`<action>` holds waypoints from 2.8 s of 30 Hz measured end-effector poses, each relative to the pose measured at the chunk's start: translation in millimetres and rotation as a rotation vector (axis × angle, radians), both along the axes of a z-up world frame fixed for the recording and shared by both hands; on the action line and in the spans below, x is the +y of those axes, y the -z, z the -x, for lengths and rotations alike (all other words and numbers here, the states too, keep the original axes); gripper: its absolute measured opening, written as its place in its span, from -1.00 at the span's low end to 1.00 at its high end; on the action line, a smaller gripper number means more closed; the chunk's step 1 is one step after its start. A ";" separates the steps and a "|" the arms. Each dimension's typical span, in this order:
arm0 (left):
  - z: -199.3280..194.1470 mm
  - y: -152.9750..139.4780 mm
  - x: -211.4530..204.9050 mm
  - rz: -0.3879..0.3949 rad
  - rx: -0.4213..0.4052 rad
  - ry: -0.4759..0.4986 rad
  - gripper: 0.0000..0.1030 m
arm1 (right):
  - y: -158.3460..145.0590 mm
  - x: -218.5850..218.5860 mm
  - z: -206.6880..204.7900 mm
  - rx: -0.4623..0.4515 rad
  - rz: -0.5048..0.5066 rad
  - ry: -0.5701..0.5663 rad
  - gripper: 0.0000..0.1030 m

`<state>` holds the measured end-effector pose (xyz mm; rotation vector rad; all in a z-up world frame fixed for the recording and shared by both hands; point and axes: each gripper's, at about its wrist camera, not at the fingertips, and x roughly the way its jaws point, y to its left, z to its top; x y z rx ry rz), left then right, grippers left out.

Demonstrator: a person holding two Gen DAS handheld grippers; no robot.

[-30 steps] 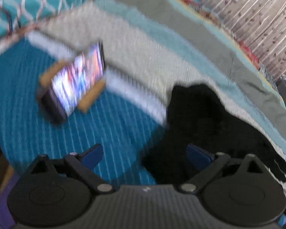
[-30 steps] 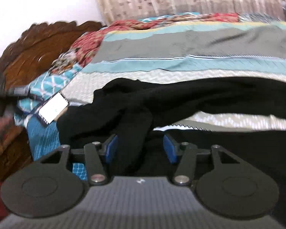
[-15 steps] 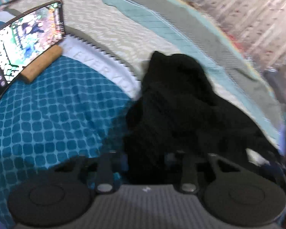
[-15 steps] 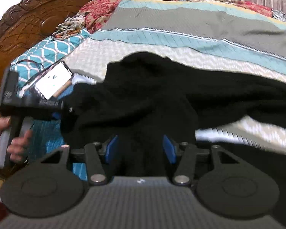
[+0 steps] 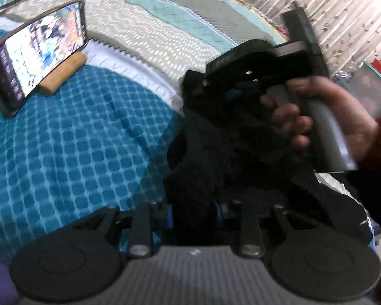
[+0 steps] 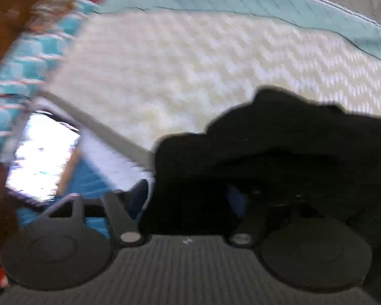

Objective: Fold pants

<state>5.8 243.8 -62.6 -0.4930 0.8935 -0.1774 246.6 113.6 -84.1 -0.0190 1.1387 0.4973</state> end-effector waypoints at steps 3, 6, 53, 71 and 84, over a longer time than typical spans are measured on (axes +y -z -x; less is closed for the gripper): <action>-5.6 -10.0 12.8 0.035 -0.049 -0.012 -0.50 | -32.4 -2.5 -3.5 -0.135 -0.159 0.035 -0.82; -14.5 -17.2 26.0 -0.009 -0.095 -0.075 -0.50 | -67.5 1.2 -5.2 -0.275 -0.334 0.010 -0.81; -1.0 -41.7 8.9 0.026 0.170 -0.288 -0.66 | -40.5 -603.7 291.5 -0.618 -0.350 1.289 -0.89; 32.8 -82.0 12.0 -0.126 0.072 -0.131 -0.05 | -44.0 -605.8 338.8 -0.636 -0.105 1.535 -0.29; -186.4 -84.2 -89.5 -0.622 -0.212 0.165 0.68 | -69.9 -544.1 144.2 -0.477 -0.178 1.108 -0.17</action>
